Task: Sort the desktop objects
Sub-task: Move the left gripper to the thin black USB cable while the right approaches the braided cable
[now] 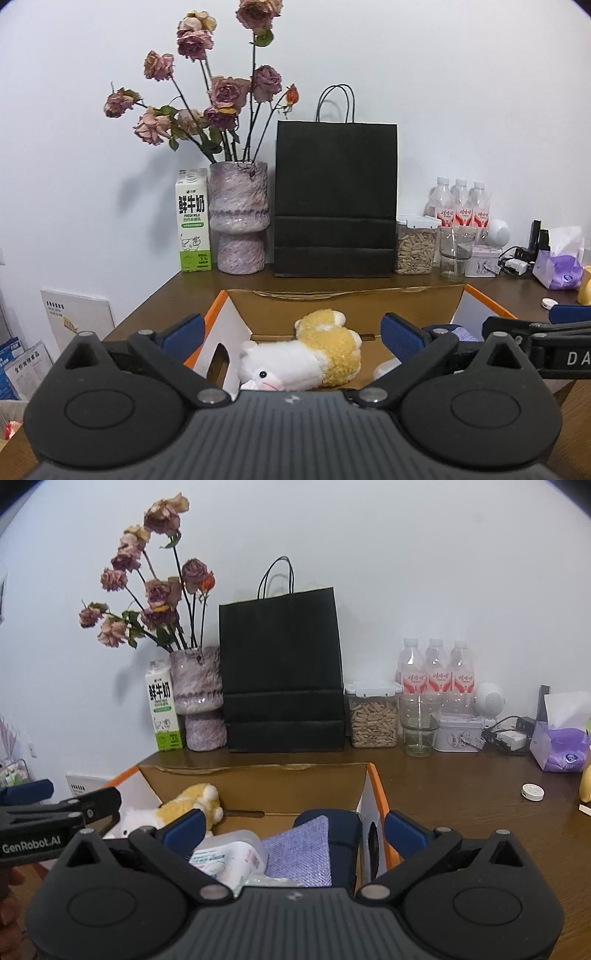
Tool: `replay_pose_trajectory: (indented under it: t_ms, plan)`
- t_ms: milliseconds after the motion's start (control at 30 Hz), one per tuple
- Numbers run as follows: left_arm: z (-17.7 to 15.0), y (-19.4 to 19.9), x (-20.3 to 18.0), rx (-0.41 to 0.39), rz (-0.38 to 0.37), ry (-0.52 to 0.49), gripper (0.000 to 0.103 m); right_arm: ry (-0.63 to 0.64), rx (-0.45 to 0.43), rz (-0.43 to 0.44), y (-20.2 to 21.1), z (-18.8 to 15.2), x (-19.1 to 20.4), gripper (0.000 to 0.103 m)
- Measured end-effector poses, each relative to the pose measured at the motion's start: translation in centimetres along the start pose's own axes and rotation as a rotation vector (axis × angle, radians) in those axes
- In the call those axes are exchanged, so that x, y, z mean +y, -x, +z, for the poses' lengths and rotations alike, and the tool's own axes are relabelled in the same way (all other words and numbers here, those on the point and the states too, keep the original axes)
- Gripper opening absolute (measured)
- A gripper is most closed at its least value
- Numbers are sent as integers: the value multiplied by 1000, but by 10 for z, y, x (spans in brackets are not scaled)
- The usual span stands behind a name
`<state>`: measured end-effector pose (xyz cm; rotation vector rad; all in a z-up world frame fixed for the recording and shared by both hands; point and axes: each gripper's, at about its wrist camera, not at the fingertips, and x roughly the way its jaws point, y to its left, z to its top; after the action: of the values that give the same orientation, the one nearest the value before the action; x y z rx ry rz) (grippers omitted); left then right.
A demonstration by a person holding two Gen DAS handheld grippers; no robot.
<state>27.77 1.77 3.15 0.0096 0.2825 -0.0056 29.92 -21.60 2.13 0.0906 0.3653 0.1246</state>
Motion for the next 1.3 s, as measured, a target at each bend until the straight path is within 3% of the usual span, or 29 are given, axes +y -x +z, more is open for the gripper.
replay_pose_trajectory:
  t_ms: [233,433,733,1000,1300]
  plan:
    - [5,31,17,-15,6,16,103,56,-28,9,38,-3,15,103]
    - [-3,62,39,-6,56,-20,103,125,1,48,68,-18,37,103]
    - [-36,89,76,112,103,-26,103,167,130,135,81,-53,71,103]
    - [-70,90,86,236,57,-49,103,191,254,171,73,-81,92,103]
    - [-86,85,77,276,-4,-119,103,229,345,154,56,-99,105,103]
